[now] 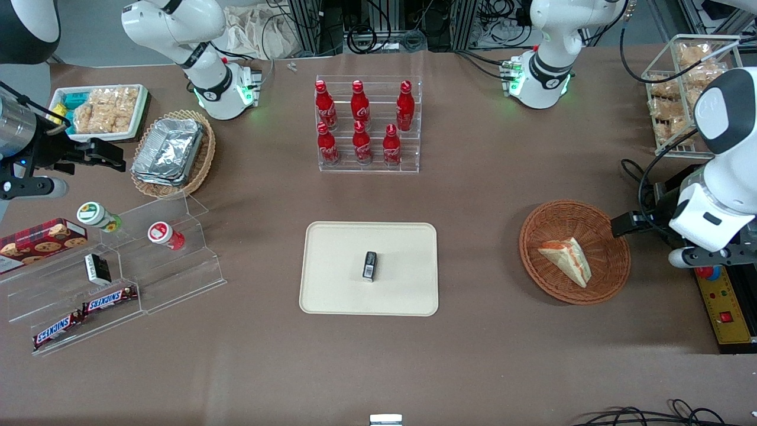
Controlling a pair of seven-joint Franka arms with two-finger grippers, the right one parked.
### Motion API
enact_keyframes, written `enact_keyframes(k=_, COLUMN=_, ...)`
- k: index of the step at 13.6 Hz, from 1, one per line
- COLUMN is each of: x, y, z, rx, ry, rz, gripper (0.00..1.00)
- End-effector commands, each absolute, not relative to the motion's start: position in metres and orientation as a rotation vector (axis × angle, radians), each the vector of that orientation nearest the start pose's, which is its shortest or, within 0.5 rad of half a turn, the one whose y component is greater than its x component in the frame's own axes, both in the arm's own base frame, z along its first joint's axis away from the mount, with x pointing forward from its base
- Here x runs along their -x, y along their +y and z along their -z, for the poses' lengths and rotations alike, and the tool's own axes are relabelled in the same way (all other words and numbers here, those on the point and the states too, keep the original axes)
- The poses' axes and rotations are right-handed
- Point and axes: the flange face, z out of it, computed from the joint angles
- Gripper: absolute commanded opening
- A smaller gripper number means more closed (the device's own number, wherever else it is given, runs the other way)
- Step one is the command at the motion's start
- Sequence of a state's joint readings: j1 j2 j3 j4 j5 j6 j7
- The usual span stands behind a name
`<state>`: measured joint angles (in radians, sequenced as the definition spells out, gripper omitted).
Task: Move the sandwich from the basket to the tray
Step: 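Move the left gripper down over the wrapped sandwich in the basket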
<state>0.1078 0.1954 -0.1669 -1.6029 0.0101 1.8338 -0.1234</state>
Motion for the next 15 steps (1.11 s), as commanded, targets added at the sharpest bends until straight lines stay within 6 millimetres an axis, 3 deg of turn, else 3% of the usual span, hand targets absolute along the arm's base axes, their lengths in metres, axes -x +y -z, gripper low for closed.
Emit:
enact_keyframes(k=1, x=-0.627, y=-0.027, z=-0.52, rx=3.18, ry=-0.078, rz=0.032, gripper=0.99)
enact_keyframes(k=4, x=-0.628, y=-0.028, z=-0.52, rx=3.182, ry=-0.081, rz=0.034, gripper=0.99)
enact_keyframes(k=6, x=-0.626, y=-0.031, z=-0.508, rx=3.193, ry=-0.078, rz=-0.004, gripper=0.99)
enact_keyframes(k=10, x=-0.611, y=-0.033, z=-0.448, rx=3.196, ry=-0.141, rz=-0.1, gripper=0.99)
enact_keyframes(k=15, x=-0.602, y=-0.034, z=-0.386, rx=3.186, ry=-0.474, rz=0.075, gripper=0.98)
